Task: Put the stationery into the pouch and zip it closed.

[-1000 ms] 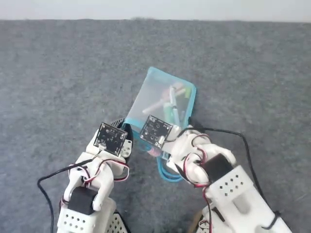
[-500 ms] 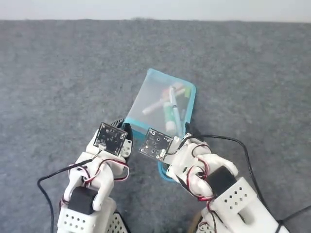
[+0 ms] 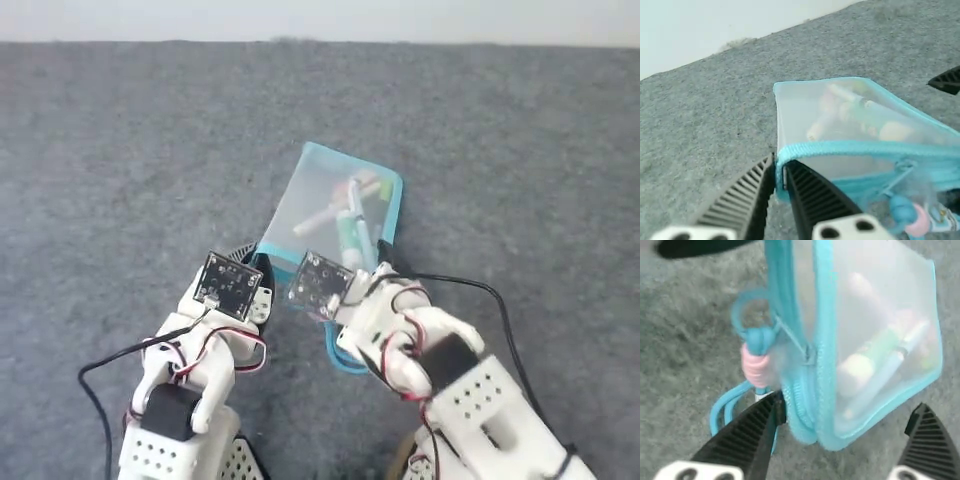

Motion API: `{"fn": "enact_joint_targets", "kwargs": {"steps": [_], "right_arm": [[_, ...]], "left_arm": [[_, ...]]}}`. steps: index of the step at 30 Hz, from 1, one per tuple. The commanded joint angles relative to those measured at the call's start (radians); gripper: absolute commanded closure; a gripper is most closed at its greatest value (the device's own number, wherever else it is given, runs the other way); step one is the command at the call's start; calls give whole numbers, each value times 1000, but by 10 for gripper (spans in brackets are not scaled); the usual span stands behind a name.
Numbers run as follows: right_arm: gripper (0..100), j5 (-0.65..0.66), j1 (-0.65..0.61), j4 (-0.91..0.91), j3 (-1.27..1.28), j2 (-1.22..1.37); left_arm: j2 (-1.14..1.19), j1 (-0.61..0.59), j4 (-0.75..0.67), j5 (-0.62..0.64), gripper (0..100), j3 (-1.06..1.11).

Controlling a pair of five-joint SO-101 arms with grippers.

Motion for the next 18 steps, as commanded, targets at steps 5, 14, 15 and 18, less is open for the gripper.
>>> {"fn": "enact_joint_targets", "kwargs": {"steps": [5,14,15,18], "right_arm": [[626,-12,56,-38,-210,236],[626,-86,116,-87,-367,423],[627,-89,116,-87,-376,435],[645,-121,116,-82,-402,452]], "left_arm": [[-12,-5,5,-5,990,-53],[-12,-5,6,-5,990,-53],[-12,-5,6,-5,990,-53],[-12,-3,6,-5,990,-51]]}}
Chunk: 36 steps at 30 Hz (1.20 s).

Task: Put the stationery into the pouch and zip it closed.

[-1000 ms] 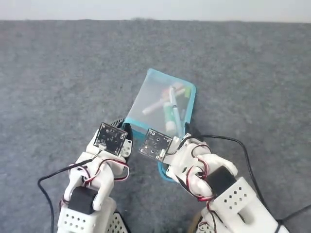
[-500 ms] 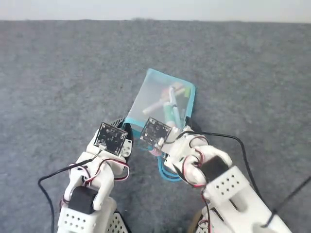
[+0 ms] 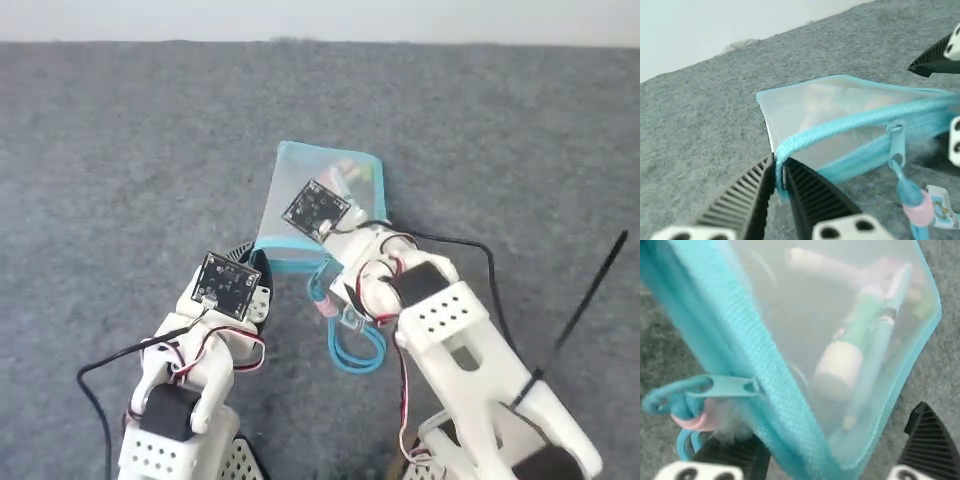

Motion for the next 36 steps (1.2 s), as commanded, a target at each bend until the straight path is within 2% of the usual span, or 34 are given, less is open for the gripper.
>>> {"fn": "enact_joint_targets", "kwargs": {"steps": [1,5,9,14,20,24,30,36], "right_arm": [[669,-32,15,-24,-95,-4],[762,-35,-7,-28,-110,-5],[774,-29,-51,-28,-117,-5],[998,-40,-54,-28,-123,-5],[993,-120,-36,-18,-123,-2],[992,-163,30,-16,-127,-4],[992,-206,85,85,-272,45],[992,-239,88,102,-402,220]], "left_arm": [[-12,2,6,-5,990,-50],[-12,2,6,-5,990,-48],[-12,2,6,-5,990,-48],[-12,2,6,-5,989,-48],[-17,-9,0,-6,988,-51],[-18,-11,-2,-9,988,-73],[-18,-11,5,-9,988,-137],[-18,-11,5,-9,986,-156]]}}
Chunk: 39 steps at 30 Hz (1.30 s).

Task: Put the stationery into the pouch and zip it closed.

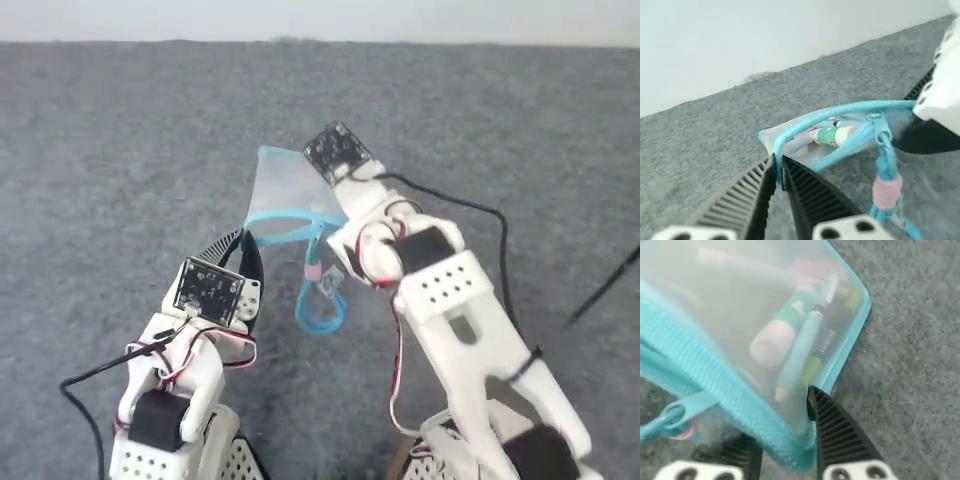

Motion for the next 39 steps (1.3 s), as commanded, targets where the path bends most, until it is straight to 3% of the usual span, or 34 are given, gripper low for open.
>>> {"fn": "enact_joint_targets", "kwargs": {"steps": [1,7,12,20,39], "right_arm": [[992,-32,31,-1,-120,99],[992,-34,51,-8,-137,163],[992,-51,51,1,-153,162],[992,-57,2,142,-244,157],[992,-5,-185,156,14,-183]], "left_arm": [[-18,2,9,-6,976,-67],[-18,-97,25,2,746,-113],[-17,-100,31,2,784,-119],[-12,147,54,-61,759,-30],[-12,146,31,-61,762,4]]}}
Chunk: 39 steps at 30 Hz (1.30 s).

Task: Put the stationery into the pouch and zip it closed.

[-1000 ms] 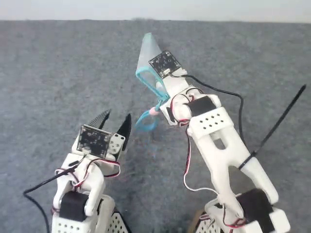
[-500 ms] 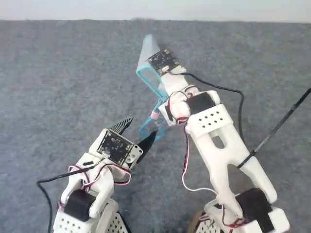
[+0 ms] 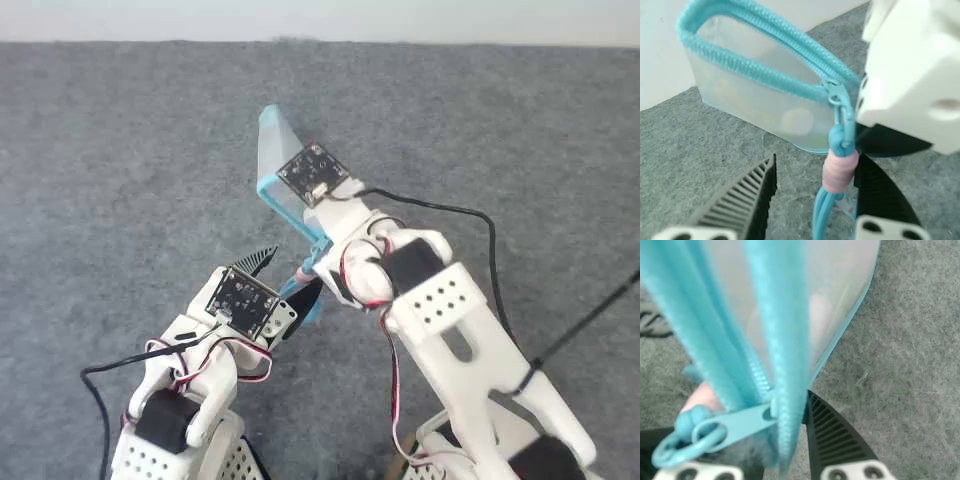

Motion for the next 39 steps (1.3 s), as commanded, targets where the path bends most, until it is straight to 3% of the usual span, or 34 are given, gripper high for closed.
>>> {"fn": "enact_joint_targets", "kwargs": {"steps": [1,8,12,22,32,35,39], "right_arm": [[992,21,-47,-15,0,-71],[992,55,-42,-22,43,-70],[992,63,-38,-50,84,-71],[992,86,53,-51,126,-71],[992,89,91,-53,160,-73],[992,86,85,-64,141,-77],[992,91,94,-64,80,-71]], "left_arm": [[-12,3,-23,-6,773,-8],[-17,3,-31,-18,994,-13],[-17,-3,-41,-60,990,-8],[-14,-203,-80,-55,990,-10],[-17,-203,-71,-31,990,-15],[-18,-146,-15,-37,980,-27],[-18,-43,61,-66,861,-73]]}}
